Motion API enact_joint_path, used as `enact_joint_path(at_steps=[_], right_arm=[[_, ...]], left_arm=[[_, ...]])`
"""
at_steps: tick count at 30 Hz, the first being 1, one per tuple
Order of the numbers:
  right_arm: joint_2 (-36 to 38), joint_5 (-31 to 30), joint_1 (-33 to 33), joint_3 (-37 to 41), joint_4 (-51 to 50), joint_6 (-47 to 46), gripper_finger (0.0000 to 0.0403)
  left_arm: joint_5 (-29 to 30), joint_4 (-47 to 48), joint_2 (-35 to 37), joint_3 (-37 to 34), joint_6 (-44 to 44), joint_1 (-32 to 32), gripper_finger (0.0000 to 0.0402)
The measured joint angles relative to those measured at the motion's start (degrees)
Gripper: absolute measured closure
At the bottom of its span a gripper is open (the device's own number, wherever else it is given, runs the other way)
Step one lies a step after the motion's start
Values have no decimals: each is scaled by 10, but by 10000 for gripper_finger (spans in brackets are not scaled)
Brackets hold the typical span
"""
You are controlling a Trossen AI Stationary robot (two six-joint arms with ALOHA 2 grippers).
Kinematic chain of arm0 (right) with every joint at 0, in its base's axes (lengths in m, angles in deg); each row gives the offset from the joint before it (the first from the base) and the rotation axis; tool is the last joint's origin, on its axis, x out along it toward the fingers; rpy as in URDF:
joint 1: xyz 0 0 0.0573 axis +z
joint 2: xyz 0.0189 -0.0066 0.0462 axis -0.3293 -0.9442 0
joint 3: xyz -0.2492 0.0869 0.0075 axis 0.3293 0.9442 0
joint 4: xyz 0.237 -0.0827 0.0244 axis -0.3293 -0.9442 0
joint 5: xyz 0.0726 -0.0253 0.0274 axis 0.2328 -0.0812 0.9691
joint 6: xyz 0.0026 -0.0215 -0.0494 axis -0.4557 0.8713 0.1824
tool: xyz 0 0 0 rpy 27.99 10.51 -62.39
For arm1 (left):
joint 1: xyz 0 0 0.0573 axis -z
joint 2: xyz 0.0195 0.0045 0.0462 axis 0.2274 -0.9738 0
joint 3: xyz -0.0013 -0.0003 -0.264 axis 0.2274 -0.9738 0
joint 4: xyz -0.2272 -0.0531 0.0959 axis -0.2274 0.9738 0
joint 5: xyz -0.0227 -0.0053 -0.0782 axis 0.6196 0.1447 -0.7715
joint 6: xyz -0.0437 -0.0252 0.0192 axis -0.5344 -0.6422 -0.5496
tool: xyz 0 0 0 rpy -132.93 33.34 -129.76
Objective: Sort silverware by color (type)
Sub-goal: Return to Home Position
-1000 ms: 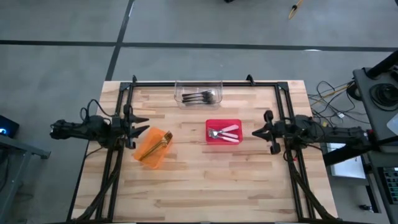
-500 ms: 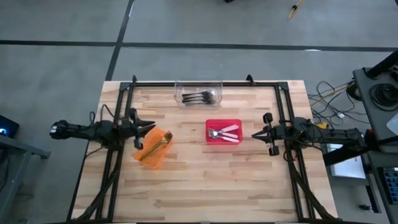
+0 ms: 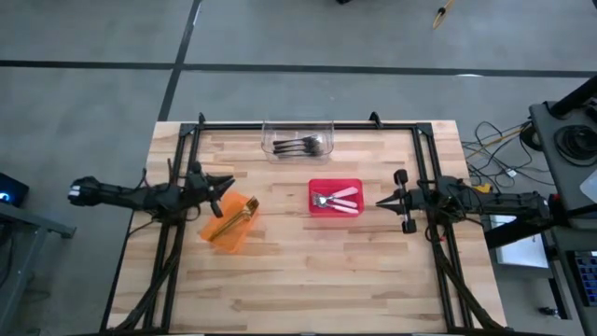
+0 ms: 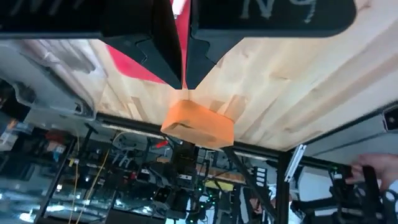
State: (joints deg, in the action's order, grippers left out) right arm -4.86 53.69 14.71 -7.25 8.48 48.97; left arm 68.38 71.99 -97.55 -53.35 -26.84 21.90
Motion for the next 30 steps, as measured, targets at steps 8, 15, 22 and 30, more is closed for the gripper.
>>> enact_joint_path(at_steps=[8,15,22,30], right_arm=[[-1,0,0,0,0,-105,390],[-1,0,0,1,0,-113,390],[-1,0,0,1,0,-113,390],[-1,0,0,1,0,-113,390]], left_arm=[[-1,-1,-32,0,1,0,363],[-1,-2,-49,0,1,0,363],[-1,-2,-58,0,1,0,363],[-2,-2,-62,0,1,0,363]])
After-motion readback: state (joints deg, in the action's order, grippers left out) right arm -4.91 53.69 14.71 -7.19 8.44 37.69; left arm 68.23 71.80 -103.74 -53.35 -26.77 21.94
